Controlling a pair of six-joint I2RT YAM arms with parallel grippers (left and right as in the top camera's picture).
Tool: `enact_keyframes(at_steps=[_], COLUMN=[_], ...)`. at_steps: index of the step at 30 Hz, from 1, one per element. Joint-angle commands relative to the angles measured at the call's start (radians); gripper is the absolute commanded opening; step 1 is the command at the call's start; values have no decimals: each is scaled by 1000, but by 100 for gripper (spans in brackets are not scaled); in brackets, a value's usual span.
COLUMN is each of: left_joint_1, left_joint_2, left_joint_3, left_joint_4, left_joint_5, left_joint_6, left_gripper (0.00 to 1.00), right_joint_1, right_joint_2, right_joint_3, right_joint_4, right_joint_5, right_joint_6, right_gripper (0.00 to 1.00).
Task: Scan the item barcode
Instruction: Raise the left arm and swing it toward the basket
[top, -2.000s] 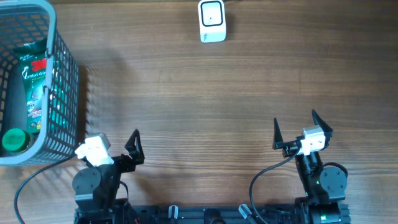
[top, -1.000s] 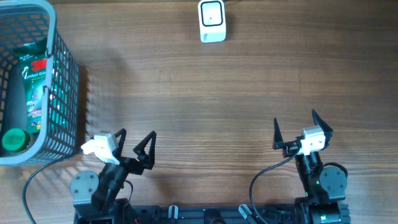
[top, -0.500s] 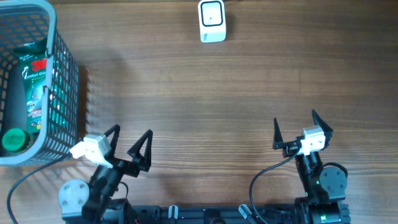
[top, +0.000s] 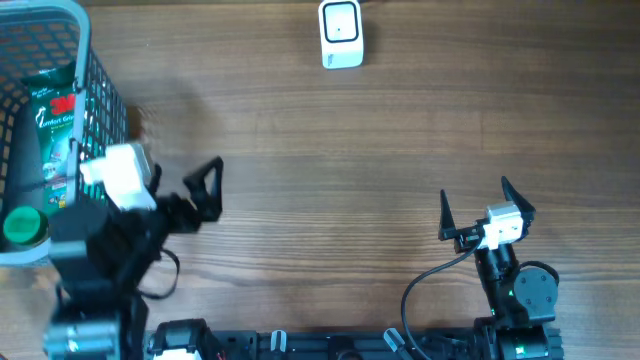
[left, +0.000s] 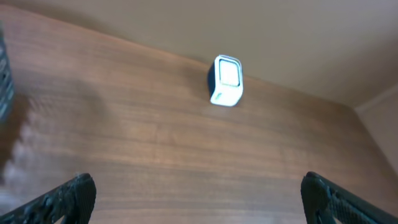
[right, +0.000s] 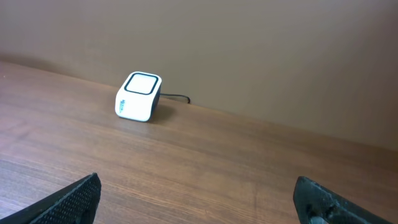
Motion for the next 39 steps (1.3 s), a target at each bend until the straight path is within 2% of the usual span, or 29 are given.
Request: enact_keyframes(at_steps=[1,7,12,25,39], left_joint_1=[-4,-4,-4,-4,-4], left_joint_2=[97,177,217,243,243], left_joint_3=[78,79,86,191,204], left_joint_4=[-53,-47,-39,-39,-43], left_joint_5=[0,43,-41,-101,-127], left_joint_6=[21,16,-86,-86,-86], left_gripper=[100,100,100,100,100], right_joint_1=[5,5,5,5,5], right_joint_2=[-2,-2,-2,-2,-2], right_joint_3=[-1,-1,-1,-1,-1], right_joint_4=[2,2,2,2,2], right_joint_5=[10,10,10,10,10], right_joint_6=[-8,-7,-8,-8,-8], right_gripper=[100,100,100,100,100])
